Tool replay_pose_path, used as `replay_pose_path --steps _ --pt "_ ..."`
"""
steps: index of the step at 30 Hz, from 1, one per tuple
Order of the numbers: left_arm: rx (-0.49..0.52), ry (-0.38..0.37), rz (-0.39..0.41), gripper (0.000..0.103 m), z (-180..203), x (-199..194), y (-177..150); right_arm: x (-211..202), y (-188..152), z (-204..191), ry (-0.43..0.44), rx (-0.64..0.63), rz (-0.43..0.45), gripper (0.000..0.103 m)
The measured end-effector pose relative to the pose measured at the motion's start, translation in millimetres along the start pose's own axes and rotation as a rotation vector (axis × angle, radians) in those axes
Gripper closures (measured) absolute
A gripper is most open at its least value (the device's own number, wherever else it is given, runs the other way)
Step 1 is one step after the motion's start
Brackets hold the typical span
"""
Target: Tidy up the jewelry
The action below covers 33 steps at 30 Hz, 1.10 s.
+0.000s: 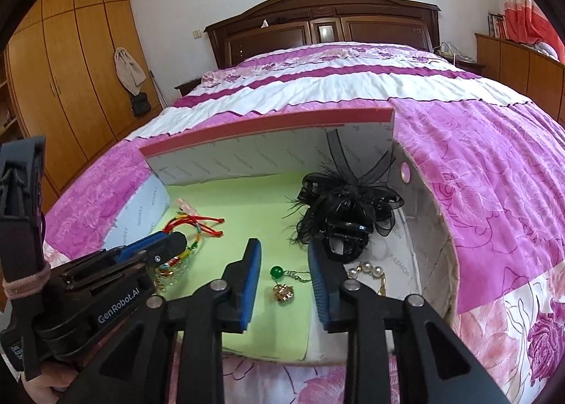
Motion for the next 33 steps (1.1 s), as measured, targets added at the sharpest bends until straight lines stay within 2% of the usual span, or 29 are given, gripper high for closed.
replay_pose_path --steps 10,18,21,25,33 --pt "0.02 -0.006 0.069 0.079 1 -42 1 -43 8 -10 0.019 0.008 0.081 0.063" --pt "0.054 0.01 0.151 0.074 1 -77 -7 -75 -6 -15 0.015 -0.018 0.126 0.062" --pt "0.051 0.013 0.185 0.073 1 -86 -10 -88 -12 -14 0.0 -0.022 0.155 0.053" --pt "0.065 0.029 0.22 0.07 1 -95 -18 -102 -19 -12 -0.017 -0.021 0.188 0.047" --pt "0.062 0.063 0.232 0.061 0 -98 -32 -115 -37 -9 -0.042 -0.018 0.204 0.041"
Point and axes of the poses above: each gripper's, at about its wrist camera, not at the fingertips, and x roughly the way its jaws point, z to its right, y to its top, the point moved 4 cm from there along x, roughly the way its jaws point, and after that the axes turned 7 degrees about z, right-handed, at the moved point
